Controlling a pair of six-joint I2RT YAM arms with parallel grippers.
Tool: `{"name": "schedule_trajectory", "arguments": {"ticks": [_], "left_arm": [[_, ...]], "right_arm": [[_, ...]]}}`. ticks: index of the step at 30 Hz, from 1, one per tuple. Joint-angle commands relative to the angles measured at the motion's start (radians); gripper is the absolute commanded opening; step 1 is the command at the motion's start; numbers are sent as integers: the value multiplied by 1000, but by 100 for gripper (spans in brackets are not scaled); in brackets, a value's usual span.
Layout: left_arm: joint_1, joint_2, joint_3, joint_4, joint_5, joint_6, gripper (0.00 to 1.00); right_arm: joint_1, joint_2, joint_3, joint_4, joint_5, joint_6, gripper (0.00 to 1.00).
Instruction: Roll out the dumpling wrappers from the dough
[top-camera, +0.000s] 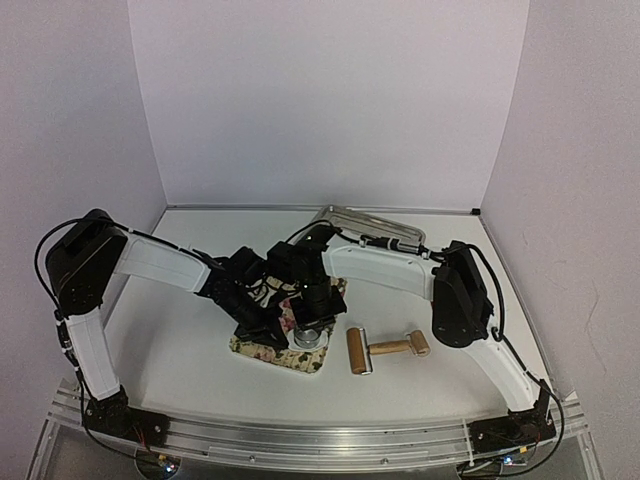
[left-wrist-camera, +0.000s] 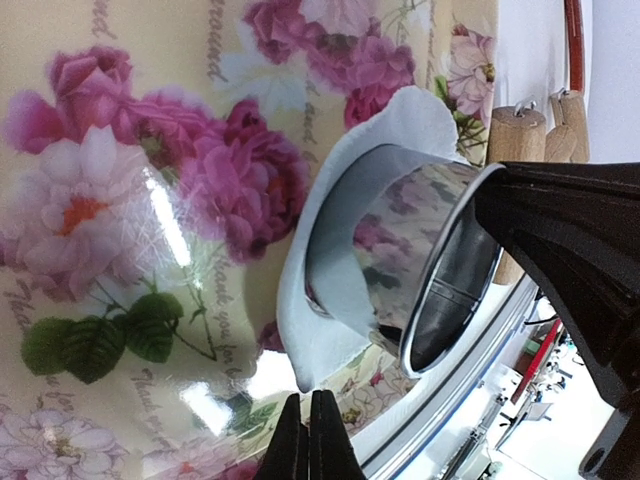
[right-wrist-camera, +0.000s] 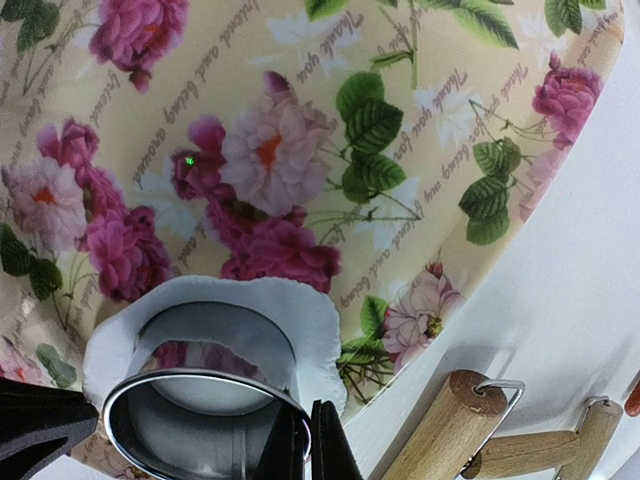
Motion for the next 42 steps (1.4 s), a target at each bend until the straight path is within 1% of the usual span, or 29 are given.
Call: {"name": "schedule_trajectory", "arguments": {"ticks": [1,3,4,5,12,15,23,25,27,32,33,42], "left_arm": [[-4,-107,18,75,19,-10,0],[-3,-96,22,55,-2,-17,2],[-5,-82,25,35,-19,-24,11],[-4,-73,29,24,-33,-29,15],[-4,-13,50,29,-83,-49,29],[-4,25,64,50,-57,-49,31],[-4,104,111,95,4,-45,32],[-4,118,114,99,11,-45,31],[-4,125,115,101,13,-47,26],[-4,127,115,115,15,-52,2],[-4,122,112,126,13,-55,0],[-4,-81,24,263,-26,-110,0]], "right_arm": [[-2,101,-49,-94,35,-12,0],[-2,101,-47,-92,33,-15,0],[-3,100,-46,-92,33,-16,0],[-3,101,-45,-90,31,-17,0],[-3,97,-49,-88,26,-19,0],[-3,95,-48,-87,27,-21,0],[-2,95,-50,-85,21,-22,0],[-3,96,-50,-85,20,-23,0],[-3,96,-50,-85,22,-23,0],[-3,96,-50,-85,28,-23,0],[-2,95,-51,-84,31,-23,0],[-3,96,-64,-89,31,-15,0]]}}
